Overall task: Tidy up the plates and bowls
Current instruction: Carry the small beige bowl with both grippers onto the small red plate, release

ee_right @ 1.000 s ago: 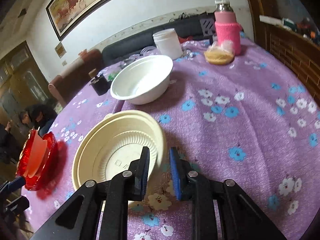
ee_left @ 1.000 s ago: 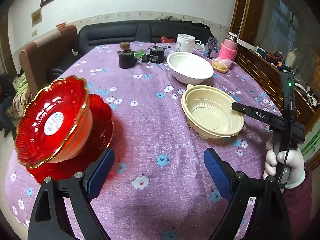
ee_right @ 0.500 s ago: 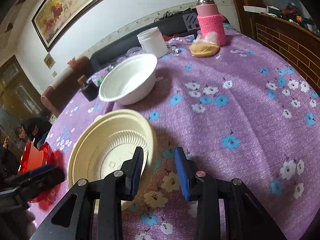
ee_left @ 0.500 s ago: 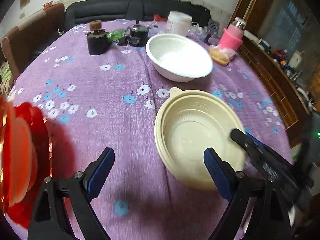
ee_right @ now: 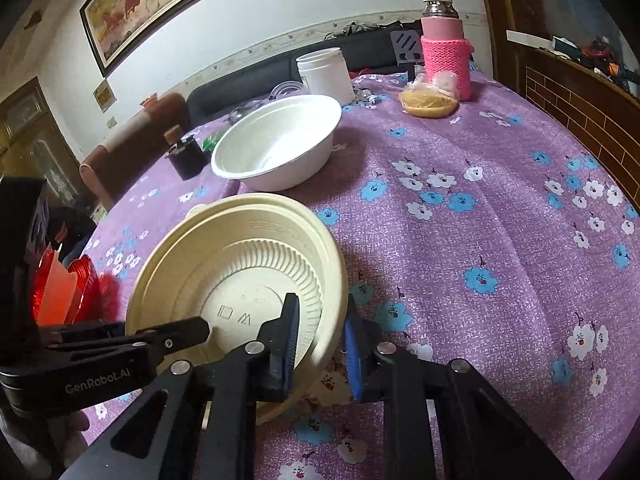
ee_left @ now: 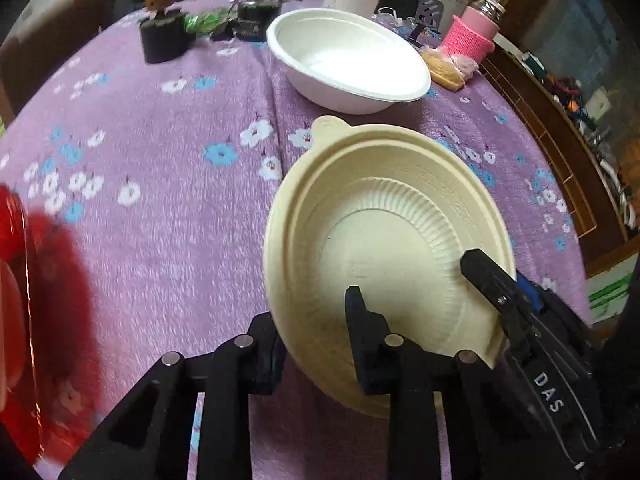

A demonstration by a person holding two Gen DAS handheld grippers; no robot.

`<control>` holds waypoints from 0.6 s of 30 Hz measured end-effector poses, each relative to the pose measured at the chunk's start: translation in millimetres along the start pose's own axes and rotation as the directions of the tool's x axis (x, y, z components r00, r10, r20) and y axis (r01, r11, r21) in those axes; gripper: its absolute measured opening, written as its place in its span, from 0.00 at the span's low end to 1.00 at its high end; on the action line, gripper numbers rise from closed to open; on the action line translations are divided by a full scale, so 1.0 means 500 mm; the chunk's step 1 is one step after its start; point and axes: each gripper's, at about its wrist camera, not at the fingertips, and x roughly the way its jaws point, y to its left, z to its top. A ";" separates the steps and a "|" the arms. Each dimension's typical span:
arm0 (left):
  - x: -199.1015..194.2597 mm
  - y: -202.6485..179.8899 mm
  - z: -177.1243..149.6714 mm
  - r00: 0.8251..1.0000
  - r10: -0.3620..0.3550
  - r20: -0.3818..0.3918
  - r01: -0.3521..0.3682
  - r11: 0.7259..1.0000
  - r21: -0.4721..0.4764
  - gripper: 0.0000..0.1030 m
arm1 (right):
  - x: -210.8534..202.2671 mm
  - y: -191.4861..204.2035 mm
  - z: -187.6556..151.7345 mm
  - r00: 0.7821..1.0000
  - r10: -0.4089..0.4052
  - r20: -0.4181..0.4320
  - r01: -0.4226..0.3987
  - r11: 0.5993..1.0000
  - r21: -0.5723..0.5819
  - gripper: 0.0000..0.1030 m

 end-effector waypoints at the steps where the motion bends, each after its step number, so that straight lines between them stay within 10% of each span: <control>1: -0.006 -0.001 -0.003 1.000 0.001 0.009 -0.001 1.000 -0.001 0.25 | -0.001 0.000 0.000 1.000 0.006 0.002 -0.006 1.000 0.001 0.19; 18: -0.143 0.001 -0.067 0.992 0.006 0.129 -0.010 1.000 0.030 0.26 | -0.095 0.051 -0.003 0.978 0.124 0.170 -0.121 0.992 -0.027 0.17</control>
